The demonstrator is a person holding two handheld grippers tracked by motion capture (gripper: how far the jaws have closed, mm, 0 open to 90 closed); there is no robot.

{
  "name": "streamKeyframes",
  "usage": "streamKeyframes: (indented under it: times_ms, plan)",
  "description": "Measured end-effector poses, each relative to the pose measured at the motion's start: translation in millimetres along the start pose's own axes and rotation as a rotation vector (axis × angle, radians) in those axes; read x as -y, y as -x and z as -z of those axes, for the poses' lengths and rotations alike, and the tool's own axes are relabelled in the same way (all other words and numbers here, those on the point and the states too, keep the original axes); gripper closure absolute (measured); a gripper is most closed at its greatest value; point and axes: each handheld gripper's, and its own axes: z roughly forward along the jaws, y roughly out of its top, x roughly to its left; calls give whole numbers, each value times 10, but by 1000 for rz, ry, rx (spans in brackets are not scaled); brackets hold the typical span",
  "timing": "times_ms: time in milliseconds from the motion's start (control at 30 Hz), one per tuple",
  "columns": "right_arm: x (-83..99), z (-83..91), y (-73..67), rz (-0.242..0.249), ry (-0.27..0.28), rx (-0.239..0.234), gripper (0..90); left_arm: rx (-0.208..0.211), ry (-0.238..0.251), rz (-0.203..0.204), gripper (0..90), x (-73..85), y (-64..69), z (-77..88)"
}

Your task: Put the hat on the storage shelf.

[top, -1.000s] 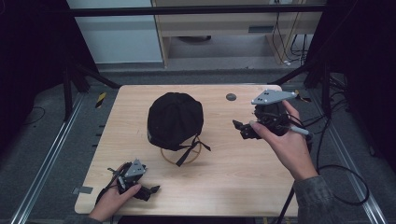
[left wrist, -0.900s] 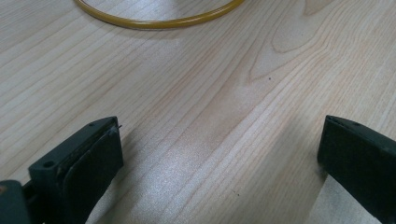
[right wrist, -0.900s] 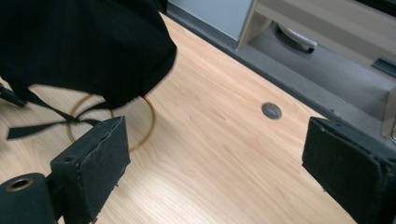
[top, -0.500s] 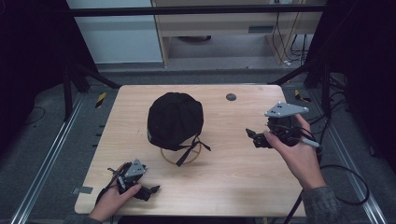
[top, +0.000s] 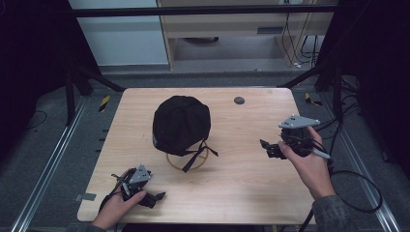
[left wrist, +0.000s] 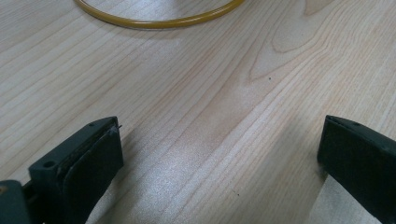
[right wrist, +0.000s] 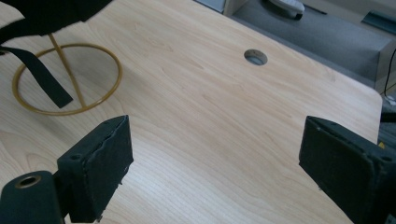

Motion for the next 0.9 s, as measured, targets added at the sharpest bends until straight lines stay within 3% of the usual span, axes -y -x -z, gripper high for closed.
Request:
streamKeyframes:
  times_ms: [333,900]
  plan:
    - [130,-122,14,-28,-12,-1,104,0,0,0,0,0,0,0]
    - [423,-423,-182,-56,-48,-65,103,0,0,0,0,0,0,0]
